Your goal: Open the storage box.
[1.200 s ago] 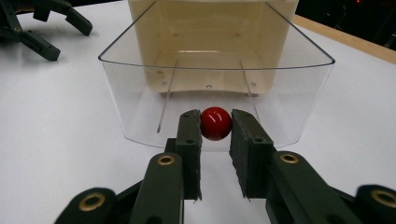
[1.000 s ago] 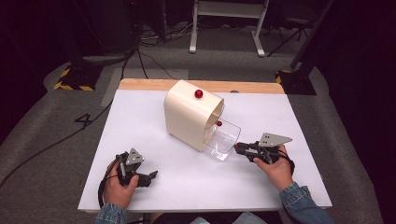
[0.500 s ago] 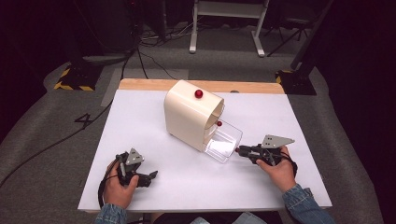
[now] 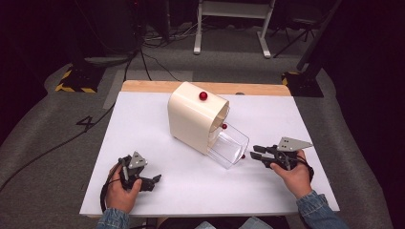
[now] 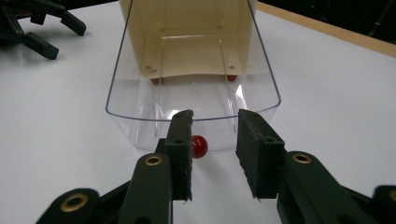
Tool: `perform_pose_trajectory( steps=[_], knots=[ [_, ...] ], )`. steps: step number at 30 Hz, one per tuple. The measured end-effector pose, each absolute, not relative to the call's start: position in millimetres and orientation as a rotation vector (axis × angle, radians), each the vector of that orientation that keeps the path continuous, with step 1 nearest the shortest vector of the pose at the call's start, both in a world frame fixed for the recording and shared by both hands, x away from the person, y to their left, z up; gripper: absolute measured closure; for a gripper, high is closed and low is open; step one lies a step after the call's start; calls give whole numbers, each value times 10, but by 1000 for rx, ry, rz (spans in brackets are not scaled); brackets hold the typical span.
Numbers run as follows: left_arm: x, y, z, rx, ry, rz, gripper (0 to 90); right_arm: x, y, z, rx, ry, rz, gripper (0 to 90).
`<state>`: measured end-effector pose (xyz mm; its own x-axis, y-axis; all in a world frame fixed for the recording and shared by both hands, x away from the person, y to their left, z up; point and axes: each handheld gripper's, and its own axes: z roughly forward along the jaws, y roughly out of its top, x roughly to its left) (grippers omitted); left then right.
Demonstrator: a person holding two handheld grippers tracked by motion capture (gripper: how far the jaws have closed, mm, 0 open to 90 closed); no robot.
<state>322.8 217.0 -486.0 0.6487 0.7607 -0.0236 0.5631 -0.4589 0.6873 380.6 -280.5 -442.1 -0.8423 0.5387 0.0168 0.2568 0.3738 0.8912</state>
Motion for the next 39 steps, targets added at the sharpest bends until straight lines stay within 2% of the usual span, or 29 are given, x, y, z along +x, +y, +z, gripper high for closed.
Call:
perform_pose_trajectory(
  steps=[9,20,30,39],
  knots=[
    [3228,2170,-4860,2190,1024,377,106,3825,-2746,-4015,639,2320,1490,626],
    [3227,2170,-4861,2191,1022,379,106,3951,-2529,-3695,586,2290,1545,609],
    [3226,2170,-4861,2189,1023,377,106,4198,-2297,-3685,580,2305,1575,612],
    [3224,2167,-4863,2187,1026,377,106,4324,-2022,-3851,549,2341,1571,650]
  ],
)
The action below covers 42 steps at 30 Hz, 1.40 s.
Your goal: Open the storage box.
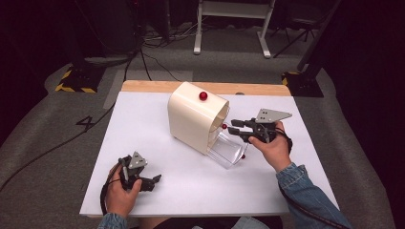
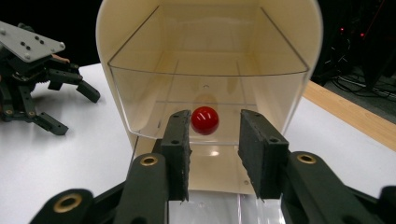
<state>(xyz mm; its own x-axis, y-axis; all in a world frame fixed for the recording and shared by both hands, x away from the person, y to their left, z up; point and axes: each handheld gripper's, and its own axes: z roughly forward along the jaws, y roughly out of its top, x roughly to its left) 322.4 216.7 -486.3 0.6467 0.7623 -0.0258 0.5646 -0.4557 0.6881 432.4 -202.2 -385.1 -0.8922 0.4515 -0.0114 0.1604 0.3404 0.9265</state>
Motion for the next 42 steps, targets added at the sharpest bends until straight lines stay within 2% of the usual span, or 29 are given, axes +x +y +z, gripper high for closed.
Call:
perform_pose_trajectory(
  steps=[12,24,42],
  knots=[
    [3224,2167,-4862,2190,1025,383,106,4376,-1884,-3940,534,2360,1564,738],
    [3223,2166,-4863,2187,1028,380,106,4329,-1910,-3925,531,2348,1550,746],
    [3232,2175,-4859,2192,1023,372,106,4045,-2300,-3807,556,2317,1540,748]
  ],
)
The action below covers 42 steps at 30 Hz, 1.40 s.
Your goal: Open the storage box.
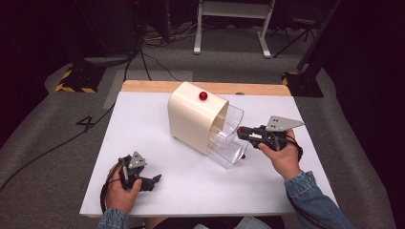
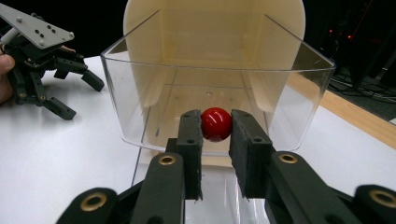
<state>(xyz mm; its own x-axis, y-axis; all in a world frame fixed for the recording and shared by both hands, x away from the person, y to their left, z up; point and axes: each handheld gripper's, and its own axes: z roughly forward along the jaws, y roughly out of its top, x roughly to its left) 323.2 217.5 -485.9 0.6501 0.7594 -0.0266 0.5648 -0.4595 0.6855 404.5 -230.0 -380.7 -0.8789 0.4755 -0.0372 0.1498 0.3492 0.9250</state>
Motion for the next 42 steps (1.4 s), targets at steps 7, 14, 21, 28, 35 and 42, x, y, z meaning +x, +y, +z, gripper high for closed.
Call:
perform_pose_trajectory(
  steps=[7,14,21,28,35,42],
  knots=[
    [3232,2175,-4858,2190,1026,374,106,3964,-2412,-3813,562,2309,1532,748],
    [3231,2174,-4859,2191,1024,370,106,3966,-2462,-3886,581,2333,1521,746],
    [3229,2172,-4861,2190,1023,375,106,3980,-2496,-3967,608,2342,1522,638],
    [3228,2171,-4861,2190,1022,376,106,3965,-2561,-3987,619,2342,1514,563],
    [3228,2171,-4861,2191,1022,376,106,3883,-2696,-3947,617,2323,1502,521],
    [3228,2171,-4861,2190,1022,375,106,3776,-2944,-3876,655,2308,1473,471]
  ],
)
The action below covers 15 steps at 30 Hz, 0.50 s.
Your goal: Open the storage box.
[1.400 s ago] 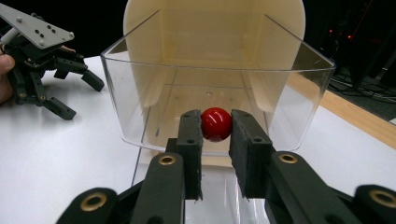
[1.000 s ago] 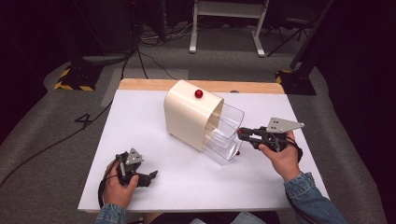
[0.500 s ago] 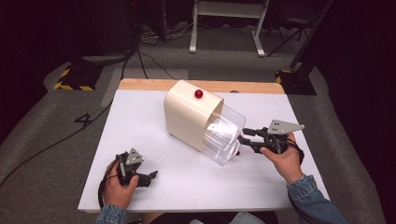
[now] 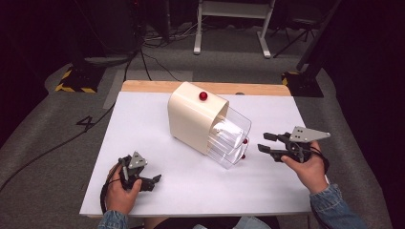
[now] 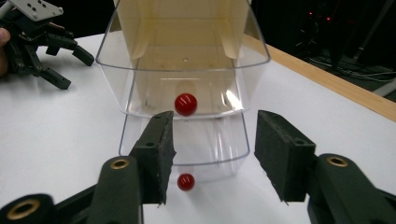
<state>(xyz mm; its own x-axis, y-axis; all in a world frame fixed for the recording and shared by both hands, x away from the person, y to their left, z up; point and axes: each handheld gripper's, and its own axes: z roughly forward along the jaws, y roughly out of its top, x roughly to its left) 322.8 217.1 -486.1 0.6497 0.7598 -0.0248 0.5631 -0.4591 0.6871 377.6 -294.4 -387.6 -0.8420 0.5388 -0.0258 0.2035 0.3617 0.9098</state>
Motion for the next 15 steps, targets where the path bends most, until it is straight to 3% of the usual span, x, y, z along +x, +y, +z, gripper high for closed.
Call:
perform_pose_trajectory(
  steps=[15],
  knots=[
    [3229,2171,-4861,2189,1023,374,106,3590,-3504,-4009,809,2324,1363,415]
  ],
)
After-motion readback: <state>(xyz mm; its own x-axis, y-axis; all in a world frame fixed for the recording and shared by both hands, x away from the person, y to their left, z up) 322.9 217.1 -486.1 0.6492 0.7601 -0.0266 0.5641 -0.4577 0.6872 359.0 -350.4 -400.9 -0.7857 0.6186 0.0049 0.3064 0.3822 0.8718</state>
